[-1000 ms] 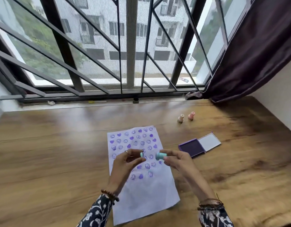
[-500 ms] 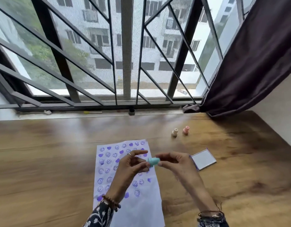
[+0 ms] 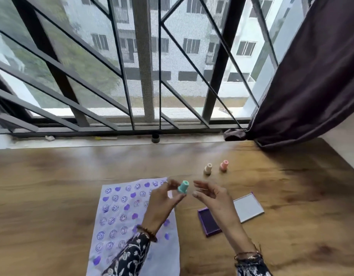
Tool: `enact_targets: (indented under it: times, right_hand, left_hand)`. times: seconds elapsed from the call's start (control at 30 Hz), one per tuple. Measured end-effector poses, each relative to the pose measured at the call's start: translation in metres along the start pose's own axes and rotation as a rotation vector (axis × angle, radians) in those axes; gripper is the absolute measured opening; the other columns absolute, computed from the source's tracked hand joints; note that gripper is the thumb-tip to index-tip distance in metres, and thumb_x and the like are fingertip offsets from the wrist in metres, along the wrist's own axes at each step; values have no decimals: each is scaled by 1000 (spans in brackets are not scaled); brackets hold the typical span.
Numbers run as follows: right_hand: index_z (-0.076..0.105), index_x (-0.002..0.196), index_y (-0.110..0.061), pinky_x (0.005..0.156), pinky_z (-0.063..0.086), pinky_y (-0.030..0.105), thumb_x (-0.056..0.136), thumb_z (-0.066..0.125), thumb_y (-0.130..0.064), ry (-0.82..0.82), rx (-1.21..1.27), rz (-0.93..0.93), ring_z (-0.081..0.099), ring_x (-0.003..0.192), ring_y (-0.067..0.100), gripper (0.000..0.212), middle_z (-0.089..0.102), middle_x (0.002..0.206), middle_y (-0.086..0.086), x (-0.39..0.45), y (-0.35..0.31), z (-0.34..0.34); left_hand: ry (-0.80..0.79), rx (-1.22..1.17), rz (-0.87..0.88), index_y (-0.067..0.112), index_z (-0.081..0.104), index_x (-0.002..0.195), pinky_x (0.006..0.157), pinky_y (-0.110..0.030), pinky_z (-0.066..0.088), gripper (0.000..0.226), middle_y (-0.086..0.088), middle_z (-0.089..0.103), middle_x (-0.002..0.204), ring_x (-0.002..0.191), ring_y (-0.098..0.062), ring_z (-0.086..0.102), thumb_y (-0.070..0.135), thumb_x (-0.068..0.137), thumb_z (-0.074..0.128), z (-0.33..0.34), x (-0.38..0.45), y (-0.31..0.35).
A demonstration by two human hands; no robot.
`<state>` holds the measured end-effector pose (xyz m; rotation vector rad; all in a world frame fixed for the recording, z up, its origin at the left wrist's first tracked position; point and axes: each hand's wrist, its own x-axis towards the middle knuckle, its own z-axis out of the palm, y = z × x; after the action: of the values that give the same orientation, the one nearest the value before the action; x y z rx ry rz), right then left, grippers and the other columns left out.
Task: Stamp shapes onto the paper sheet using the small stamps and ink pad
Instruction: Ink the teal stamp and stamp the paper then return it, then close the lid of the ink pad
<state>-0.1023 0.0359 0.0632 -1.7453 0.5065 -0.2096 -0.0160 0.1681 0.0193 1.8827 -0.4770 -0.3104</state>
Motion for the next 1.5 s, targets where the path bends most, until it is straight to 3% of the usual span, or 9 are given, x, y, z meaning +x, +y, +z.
enact_targets:
  times: [0.23, 0.4, 0.5, 0.6, 0.7, 0.87, 1.03, 1.37, 1.5]
  right_hand:
    - [70, 85, -29, 88, 54, 36, 79, 68, -5, 103, 17, 76, 68, 87, 10, 25, 74, 91, -2, 17, 32, -38]
    - [70, 80, -32, 77, 55, 33, 81, 64, -3, 136, 41, 126, 66, 86, 16, 29, 72, 87, -3, 20, 53, -56]
    - [69, 81, -30, 68, 54, 26, 84, 61, -3, 169, 35, 144, 65, 83, 17, 29, 71, 85, -1, 17, 65, -68]
    - [70, 86, -17, 63, 53, 25, 84, 60, -1, 254, -14, 174, 63, 75, 20, 20, 69, 80, 1, 7, 78, -82]
    - [70, 86, -13, 71, 51, 36, 83, 61, 0, 347, -118, 204, 63, 74, 24, 16, 70, 81, 7, -5, 89, -93]
    - [66, 95, -14, 72, 47, 36, 78, 67, -7, 577, -428, 200, 62, 79, 29, 18, 63, 98, 13, -22, 98, -95]
    - [51, 123, -2, 90, 48, 47, 74, 74, -10, 547, -472, 272, 58, 100, 40, 54, 41, 127, 22, -26, 101, -96]
    - [61, 104, -18, 72, 43, 29, 81, 63, -4, 736, -213, 92, 53, 70, 17, 26, 50, 98, 2, -32, 82, -87]
    - [67, 90, -26, 58, 41, 3, 79, 68, -11, 529, -341, -127, 56, 69, 9, 19, 56, 83, -5, -42, 67, -60]
  left_hand:
    - [136, 396, 58, 19, 58, 93, 90, -45, 45, 21, -1, 69, 98, 97, -21, 61, 23, 75, 69, 26, 52, -16]
    - [171, 463, -34, 24, 55, 93, 112, -52, 11, 16, 7, 63, 102, 106, -13, 55, 31, 81, 63, 37, 59, -30]
    - [185, 493, -49, 24, 53, 104, 113, -52, 1, 27, 5, 61, 112, 116, -14, 52, 33, 81, 63, 40, 53, -31]
    - [182, 375, -85, 28, 30, 133, 111, -53, -2, 72, 2, 44, 140, 133, -16, 35, 38, 74, 71, 40, 38, -32]
    - [198, 317, -69, 42, 15, 137, 111, -48, -2, 96, 7, 32, 146, 138, -13, 21, 56, 60, 71, 44, 6, -32]
    - [25, 495, 4, 54, 6, 131, 105, -21, -22, 103, 22, 25, 139, 132, 7, 1, 83, 45, 54, 59, -48, -39]
    - [-84, 675, 65, 42, 24, 137, 105, -31, -24, 90, 15, 22, 150, 139, -2, -3, 68, 61, 63, 72, -54, -39]
    - [-92, 644, 40, 44, 40, 126, 107, -35, -13, 76, 21, 32, 144, 141, -8, 8, 65, 59, 66, 68, -47, -43]
    - [-92, 620, 27, 41, 43, 125, 108, -36, -13, 77, 19, 32, 144, 141, -9, 9, 65, 57, 68, 70, -46, -43]
